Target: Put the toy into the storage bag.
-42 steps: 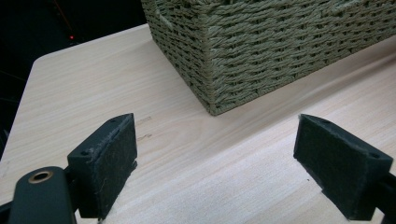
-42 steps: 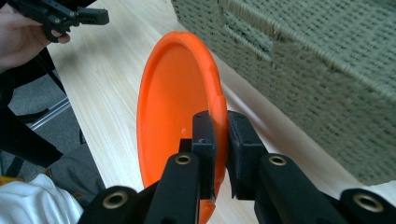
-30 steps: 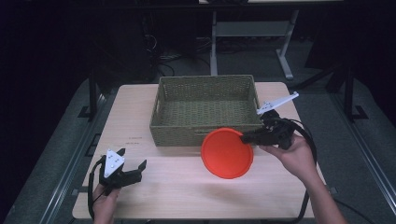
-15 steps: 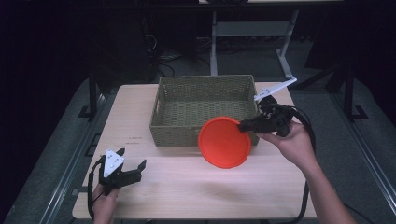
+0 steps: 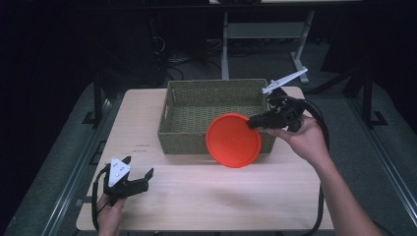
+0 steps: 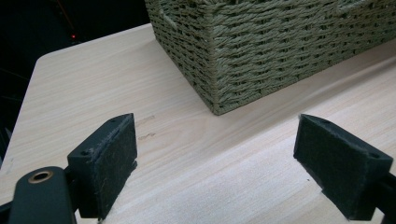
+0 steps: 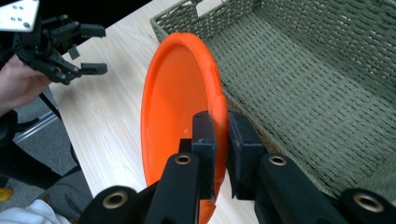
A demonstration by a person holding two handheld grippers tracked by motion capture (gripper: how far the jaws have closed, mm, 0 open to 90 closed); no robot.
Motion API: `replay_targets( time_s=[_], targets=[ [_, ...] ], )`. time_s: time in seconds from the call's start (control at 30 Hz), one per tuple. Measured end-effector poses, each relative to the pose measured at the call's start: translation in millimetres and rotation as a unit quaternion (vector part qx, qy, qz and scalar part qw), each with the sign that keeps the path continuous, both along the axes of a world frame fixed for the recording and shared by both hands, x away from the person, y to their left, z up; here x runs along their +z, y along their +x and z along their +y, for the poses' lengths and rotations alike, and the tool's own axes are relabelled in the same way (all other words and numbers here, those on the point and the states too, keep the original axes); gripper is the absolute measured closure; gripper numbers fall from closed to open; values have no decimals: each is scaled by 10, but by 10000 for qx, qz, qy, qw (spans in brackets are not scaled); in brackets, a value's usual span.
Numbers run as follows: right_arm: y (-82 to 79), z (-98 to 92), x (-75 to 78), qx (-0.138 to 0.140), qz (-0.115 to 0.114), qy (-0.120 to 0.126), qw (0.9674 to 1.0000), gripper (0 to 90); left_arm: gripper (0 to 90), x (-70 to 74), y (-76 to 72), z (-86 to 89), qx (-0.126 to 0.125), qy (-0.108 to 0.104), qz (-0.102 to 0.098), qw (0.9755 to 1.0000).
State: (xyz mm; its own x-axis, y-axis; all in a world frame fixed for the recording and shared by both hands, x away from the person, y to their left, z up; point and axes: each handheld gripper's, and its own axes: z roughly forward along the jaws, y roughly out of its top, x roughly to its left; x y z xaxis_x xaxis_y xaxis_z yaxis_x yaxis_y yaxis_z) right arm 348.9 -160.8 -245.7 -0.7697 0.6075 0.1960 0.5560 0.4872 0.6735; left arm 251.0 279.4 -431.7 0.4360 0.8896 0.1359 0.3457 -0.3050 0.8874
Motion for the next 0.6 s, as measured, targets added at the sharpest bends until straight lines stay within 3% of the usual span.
replay_targets(
  time_s=[0.6],
  targets=[
    [266, 52, 176, -146, 5, -7, 9999, 822, 128, 3, -1, 8, 7, 19, 19, 10000]
  ],
)
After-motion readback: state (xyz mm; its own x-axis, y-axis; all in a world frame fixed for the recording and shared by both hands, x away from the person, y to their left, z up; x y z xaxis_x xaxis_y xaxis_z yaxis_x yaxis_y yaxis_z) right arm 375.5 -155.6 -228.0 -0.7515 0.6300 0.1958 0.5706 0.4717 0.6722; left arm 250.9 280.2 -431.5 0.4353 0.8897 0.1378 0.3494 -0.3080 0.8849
